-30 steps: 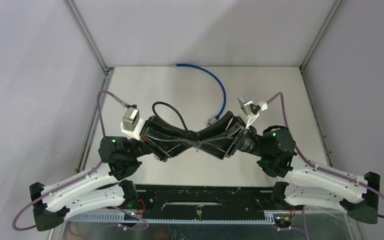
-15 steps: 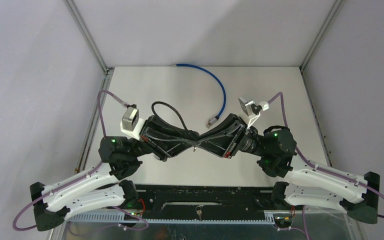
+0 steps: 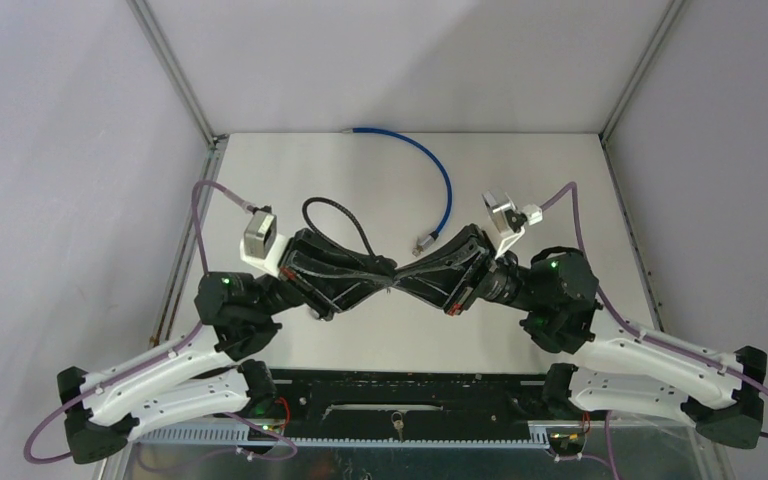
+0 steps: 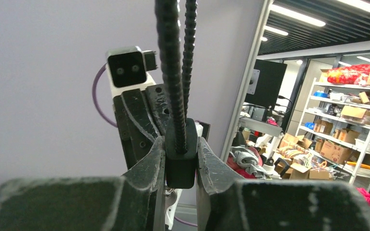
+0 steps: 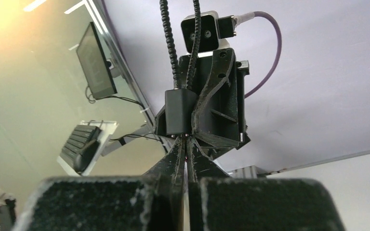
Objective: Lock with the key
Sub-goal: Lock the lock.
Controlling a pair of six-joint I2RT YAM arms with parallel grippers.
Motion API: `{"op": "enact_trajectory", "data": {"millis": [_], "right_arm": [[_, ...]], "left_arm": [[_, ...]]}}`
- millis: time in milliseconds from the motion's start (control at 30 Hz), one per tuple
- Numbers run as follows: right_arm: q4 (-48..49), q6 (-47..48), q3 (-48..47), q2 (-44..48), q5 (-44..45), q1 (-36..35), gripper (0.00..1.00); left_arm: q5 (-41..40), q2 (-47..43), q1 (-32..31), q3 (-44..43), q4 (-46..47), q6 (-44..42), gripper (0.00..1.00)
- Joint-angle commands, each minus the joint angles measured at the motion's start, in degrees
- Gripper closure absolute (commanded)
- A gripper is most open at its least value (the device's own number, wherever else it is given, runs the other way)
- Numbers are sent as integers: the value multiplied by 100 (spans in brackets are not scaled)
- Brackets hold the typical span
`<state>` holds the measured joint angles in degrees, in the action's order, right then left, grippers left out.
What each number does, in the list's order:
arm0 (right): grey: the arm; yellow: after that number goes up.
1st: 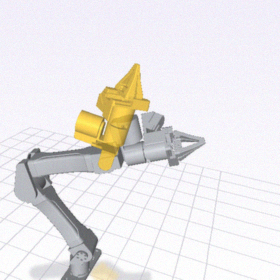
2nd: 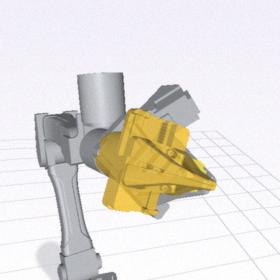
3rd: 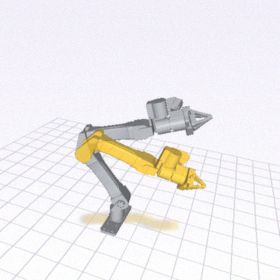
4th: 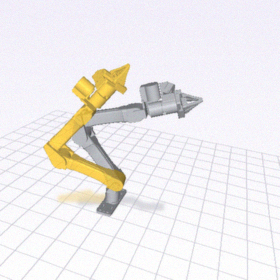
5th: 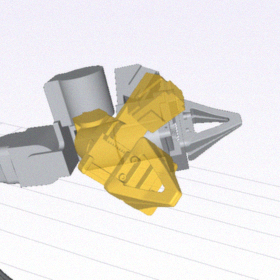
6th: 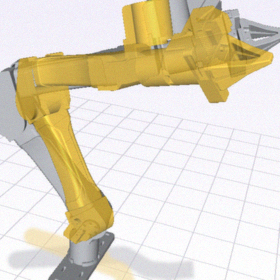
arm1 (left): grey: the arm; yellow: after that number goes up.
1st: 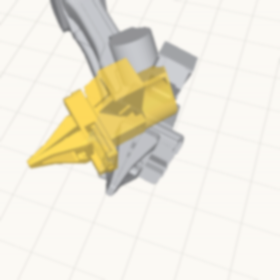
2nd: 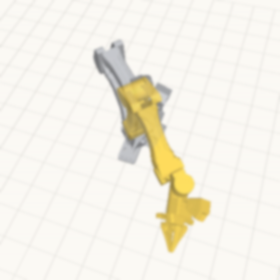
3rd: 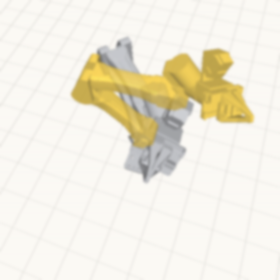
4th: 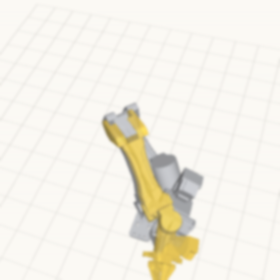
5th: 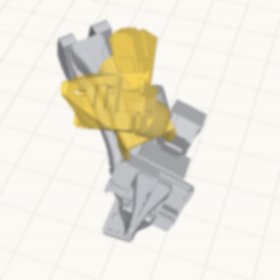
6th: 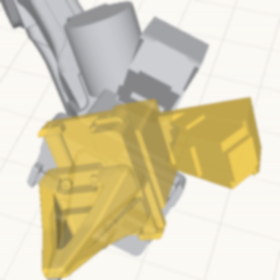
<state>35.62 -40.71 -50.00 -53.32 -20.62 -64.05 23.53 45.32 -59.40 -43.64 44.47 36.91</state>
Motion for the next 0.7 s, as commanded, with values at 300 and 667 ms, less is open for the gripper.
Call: {"op": "enact_trajectory", "data": {"millis": [300, 667], "right_arm": [[-1196, 3044, -612, 313, 1598, -874, 100], [-941, 4867, -619, 205, 3398, -1780, 100]], "left_arm": [[-768, -16, 7, -314, -1216, -359, 100], [-1226, 109, 7, -268, -1498, -360, 100]]}}
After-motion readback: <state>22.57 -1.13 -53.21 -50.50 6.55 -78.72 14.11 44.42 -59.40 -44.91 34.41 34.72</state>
